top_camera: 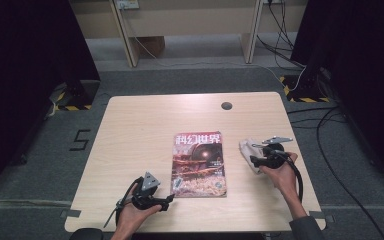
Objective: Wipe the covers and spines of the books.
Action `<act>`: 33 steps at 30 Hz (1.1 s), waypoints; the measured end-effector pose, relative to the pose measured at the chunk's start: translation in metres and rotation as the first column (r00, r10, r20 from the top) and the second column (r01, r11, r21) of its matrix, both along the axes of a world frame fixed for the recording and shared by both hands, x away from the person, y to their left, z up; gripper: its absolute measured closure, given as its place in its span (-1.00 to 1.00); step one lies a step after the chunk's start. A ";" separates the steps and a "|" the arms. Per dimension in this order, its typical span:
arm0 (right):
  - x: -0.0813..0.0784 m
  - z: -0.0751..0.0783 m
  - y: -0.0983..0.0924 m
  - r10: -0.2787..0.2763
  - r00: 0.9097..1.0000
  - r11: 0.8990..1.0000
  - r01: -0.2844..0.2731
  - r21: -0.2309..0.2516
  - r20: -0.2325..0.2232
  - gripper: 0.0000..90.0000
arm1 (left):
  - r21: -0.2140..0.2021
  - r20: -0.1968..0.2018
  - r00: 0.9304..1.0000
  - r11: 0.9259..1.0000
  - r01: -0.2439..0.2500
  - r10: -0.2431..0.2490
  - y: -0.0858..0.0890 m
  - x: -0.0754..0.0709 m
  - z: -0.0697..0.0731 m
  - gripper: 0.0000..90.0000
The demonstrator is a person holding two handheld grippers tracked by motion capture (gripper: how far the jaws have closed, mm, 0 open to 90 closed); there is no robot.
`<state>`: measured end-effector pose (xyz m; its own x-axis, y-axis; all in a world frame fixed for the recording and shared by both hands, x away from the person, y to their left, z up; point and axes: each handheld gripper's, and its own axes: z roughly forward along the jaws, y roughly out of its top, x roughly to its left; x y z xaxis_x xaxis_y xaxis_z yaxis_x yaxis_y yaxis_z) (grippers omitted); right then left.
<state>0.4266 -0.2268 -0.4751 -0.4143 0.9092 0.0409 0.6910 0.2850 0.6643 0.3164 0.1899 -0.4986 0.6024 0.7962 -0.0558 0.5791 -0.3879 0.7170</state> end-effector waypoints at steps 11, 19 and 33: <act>-0.033 0.012 0.009 0.078 0.996 0.996 -0.079 0.031 0.044 -0.18 | -0.005 0.003 1.000 1.000 -0.004 0.004 0.001 -0.001 0.001 -0.54; -0.060 0.012 0.017 0.126 0.990 0.991 -0.128 0.035 0.058 -0.20 | -0.014 -0.004 1.000 1.000 0.003 -0.003 0.001 -0.002 0.000 -0.57; -0.092 -0.005 0.024 0.204 0.978 0.975 -0.207 0.077 0.048 -0.41 | -0.035 -0.006 1.000 0.999 0.023 -0.023 0.003 -0.009 -0.001 -0.65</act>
